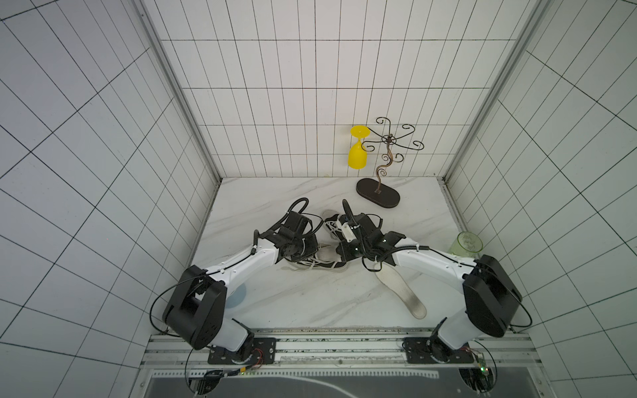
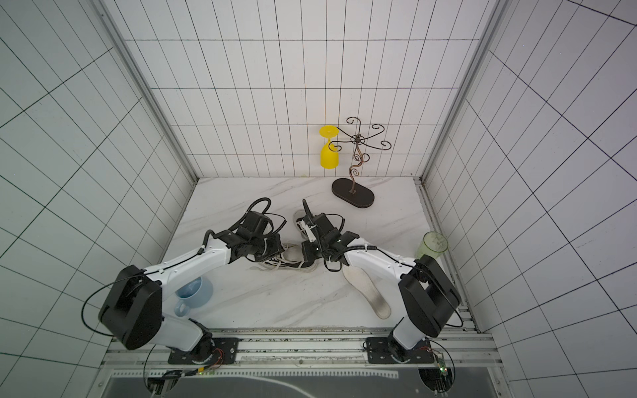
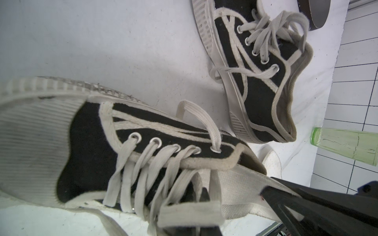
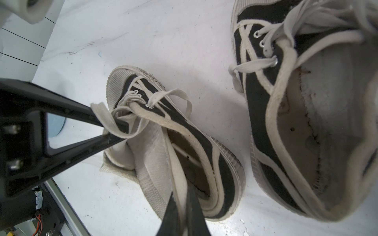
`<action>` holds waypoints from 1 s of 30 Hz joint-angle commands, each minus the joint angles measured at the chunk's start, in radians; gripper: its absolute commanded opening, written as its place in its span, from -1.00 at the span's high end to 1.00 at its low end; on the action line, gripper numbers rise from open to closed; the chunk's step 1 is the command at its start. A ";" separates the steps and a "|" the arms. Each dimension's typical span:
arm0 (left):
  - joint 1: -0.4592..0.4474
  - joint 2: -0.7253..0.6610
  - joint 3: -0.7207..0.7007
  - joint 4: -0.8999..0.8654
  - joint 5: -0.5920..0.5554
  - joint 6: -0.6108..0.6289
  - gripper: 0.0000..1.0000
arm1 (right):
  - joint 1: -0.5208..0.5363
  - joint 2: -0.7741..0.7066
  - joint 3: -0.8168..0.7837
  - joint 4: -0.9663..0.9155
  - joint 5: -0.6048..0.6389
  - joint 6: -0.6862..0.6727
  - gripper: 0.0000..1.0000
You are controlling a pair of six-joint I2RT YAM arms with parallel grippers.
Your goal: Insert the insole into the shoe
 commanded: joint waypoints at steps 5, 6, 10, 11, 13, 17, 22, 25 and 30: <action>0.019 -0.016 0.013 0.056 0.093 -0.033 1.00 | 0.018 0.138 0.116 -0.068 0.003 -0.020 0.90; 0.021 -0.015 0.017 0.055 0.097 -0.030 1.00 | 0.021 0.149 0.130 -0.092 0.021 -0.023 0.90; 0.020 0.000 0.023 0.043 0.115 -0.016 1.00 | 0.022 0.130 0.120 0.007 0.022 -0.017 0.89; 0.018 0.004 0.020 0.039 0.117 -0.013 1.00 | 0.023 0.133 0.135 0.007 0.017 -0.021 0.89; 0.018 0.007 0.015 0.035 0.123 -0.006 1.00 | 0.024 0.130 0.154 0.020 -0.006 -0.026 0.89; 0.018 0.015 0.022 0.024 0.133 0.011 1.00 | 0.031 0.110 0.158 0.085 -0.044 -0.019 0.88; 0.018 0.022 0.030 0.029 0.142 0.016 1.00 | 0.041 0.143 0.189 0.097 -0.120 0.017 0.89; 0.018 0.025 0.033 0.033 0.150 0.016 1.00 | 0.043 0.157 0.187 0.128 -0.136 0.031 0.89; 0.036 0.009 0.028 0.023 0.142 0.022 1.00 | 0.043 0.177 0.189 0.107 -0.093 -0.003 0.88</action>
